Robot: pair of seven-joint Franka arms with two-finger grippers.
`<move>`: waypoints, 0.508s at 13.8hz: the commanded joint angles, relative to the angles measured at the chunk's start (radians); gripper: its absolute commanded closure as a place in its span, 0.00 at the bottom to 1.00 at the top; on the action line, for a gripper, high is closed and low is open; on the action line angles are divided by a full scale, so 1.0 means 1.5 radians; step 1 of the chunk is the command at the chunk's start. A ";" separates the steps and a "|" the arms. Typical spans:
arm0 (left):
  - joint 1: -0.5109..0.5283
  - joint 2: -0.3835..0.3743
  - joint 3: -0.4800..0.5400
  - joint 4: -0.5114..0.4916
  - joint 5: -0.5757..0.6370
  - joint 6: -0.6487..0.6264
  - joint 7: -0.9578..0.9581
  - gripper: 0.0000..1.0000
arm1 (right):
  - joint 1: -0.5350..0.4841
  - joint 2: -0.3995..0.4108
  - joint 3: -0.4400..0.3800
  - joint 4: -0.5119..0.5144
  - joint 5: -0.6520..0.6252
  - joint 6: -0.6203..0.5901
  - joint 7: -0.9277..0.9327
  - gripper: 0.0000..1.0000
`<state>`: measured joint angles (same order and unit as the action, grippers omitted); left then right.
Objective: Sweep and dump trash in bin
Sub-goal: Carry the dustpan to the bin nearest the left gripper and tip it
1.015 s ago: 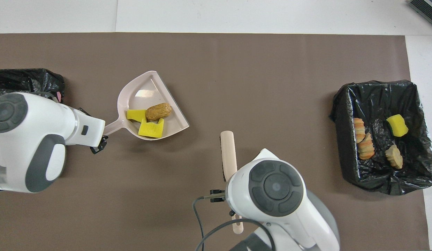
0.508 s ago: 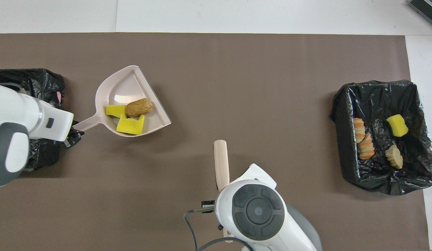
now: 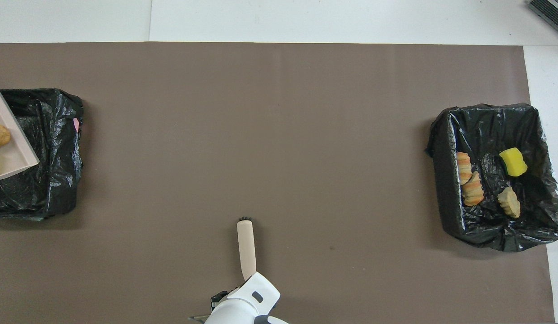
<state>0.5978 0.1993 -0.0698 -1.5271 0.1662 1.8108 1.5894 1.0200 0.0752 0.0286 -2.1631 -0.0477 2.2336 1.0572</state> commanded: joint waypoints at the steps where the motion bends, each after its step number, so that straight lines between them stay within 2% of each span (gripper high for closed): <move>1: -0.003 0.014 -0.011 0.030 0.109 -0.018 0.011 1.00 | -0.028 -0.018 -0.001 0.036 -0.020 -0.046 0.006 0.00; 4: -0.033 0.014 -0.015 0.030 0.225 -0.015 0.011 1.00 | -0.084 -0.053 -0.002 0.065 0.006 -0.109 -0.079 0.00; 5: -0.054 0.014 -0.016 0.029 0.276 -0.015 0.011 1.00 | -0.105 -0.062 -0.004 0.084 0.025 -0.140 -0.117 0.00; 7: -0.083 0.015 -0.015 0.029 0.328 -0.015 0.009 1.00 | -0.152 -0.069 -0.009 0.133 0.036 -0.214 -0.199 0.00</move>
<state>0.5221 0.2035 -0.1026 -1.5216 0.5851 1.8109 1.5956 0.8531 -0.0109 0.0159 -2.0218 -0.0280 2.0006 0.8699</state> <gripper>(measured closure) 0.687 0.000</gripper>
